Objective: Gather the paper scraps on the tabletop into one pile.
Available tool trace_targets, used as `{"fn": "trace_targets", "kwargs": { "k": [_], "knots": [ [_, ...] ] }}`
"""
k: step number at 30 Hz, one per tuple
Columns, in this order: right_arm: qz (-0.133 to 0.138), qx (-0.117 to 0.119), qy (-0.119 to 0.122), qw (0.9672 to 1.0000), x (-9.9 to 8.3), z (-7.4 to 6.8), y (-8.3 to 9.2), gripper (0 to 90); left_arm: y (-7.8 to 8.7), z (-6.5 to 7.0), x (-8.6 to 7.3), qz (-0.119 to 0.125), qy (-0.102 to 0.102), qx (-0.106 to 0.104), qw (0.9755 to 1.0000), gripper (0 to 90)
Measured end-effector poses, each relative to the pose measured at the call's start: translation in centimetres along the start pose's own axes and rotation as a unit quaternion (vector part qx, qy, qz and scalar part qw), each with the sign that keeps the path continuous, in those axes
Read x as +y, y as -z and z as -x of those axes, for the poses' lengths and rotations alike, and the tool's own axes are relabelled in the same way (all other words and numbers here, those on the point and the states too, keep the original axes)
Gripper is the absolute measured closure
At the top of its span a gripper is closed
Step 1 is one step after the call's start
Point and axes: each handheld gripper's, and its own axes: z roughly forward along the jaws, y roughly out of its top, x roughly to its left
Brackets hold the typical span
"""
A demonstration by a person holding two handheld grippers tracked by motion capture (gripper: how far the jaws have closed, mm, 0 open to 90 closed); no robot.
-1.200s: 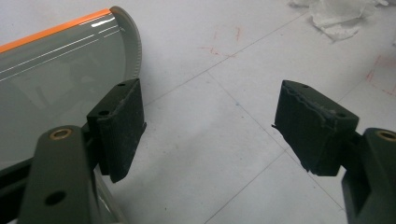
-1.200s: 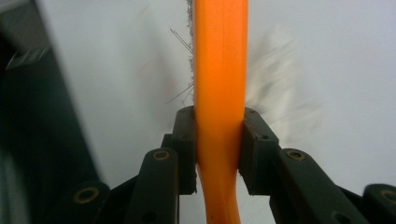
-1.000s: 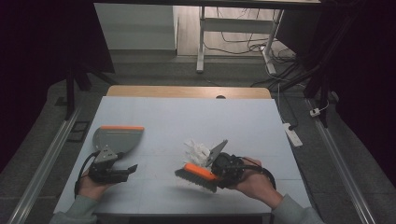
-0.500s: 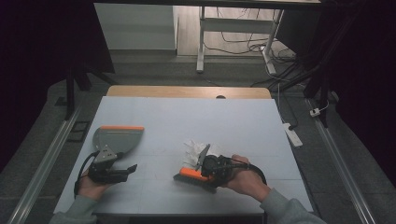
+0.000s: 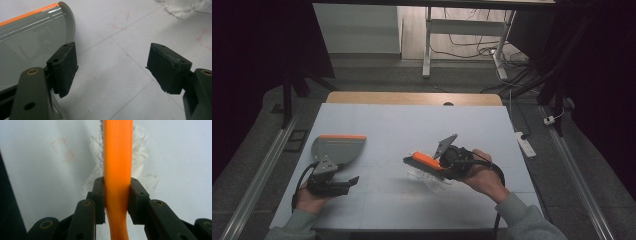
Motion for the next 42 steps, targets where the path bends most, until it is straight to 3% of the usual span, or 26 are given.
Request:
{"fn": "trace_targets", "kwargs": {
  "k": [3,6,12,14,15,16,18,23,26,32,38,42],
  "knots": [
    [0.016,-0.006,-0.007,0.9998,-0.4,0.0,1.1,70.2,0.0,0.0,0.0,0.000,0.000,0.000,1.0000,25.0],
    [0.026,0.016,-0.016,0.9994,-0.9,-0.2,1.4,70.2,0.0,0.0,0.0,-0.001,-0.001,0.000,1.0000,25.0],
    [-0.021,0.055,0.016,0.9981,-1.6,-2.7,-1.8,70.1,-0.1,0.1,0.0,-0.003,-0.001,0.001,1.0000,25.0],
    [-0.040,0.051,0.024,0.9976,-1.7,-3.2,-2.9,70.2,-0.1,0.1,0.0,-0.002,-0.001,0.001,1.0000,25.0],
    [-0.028,0.043,0.029,0.9983,-1.6,-3.2,-3.1,70.2,-0.1,0.1,0.0,-0.002,0.000,0.001,1.0000,25.0],
    [-0.032,0.043,0.024,0.9983,-1.4,-3.0,-3.1,70.2,-0.1,0.1,0.0,-0.001,0.001,0.001,1.0000,25.0],
    [-0.041,0.020,0.037,0.9983,-1.1,-2.7,-3.4,70.2,-0.1,0.0,0.0,-0.002,0.001,0.001,1.0000,25.0],
    [-0.035,0.000,0.028,0.9990,-0.9,-1.3,-3.8,70.2,0.0,0.0,-0.1,0.000,0.002,0.001,1.0000,25.0],
    [-0.006,0.012,0.011,0.9999,-1.1,-1.2,-3.3,70.2,0.0,-0.1,-0.1,-0.001,0.002,0.001,1.0000,25.0],
    [0.046,-0.007,-0.012,0.9988,-2.2,-1.1,-0.1,70.2,0.0,0.0,0.0,-0.001,0.000,0.001,1.0000,25.1],
    [0.088,-0.035,-0.067,0.9932,-4.5,0.3,2.2,70.2,0.0,0.1,0.0,0.000,0.000,0.003,1.0000,25.2],
    [0.088,-0.048,-0.100,0.9899,-6.2,1.2,2.4,70.2,0.0,0.1,0.0,0.000,0.001,0.002,1.0000,25.2]
  ]
}}
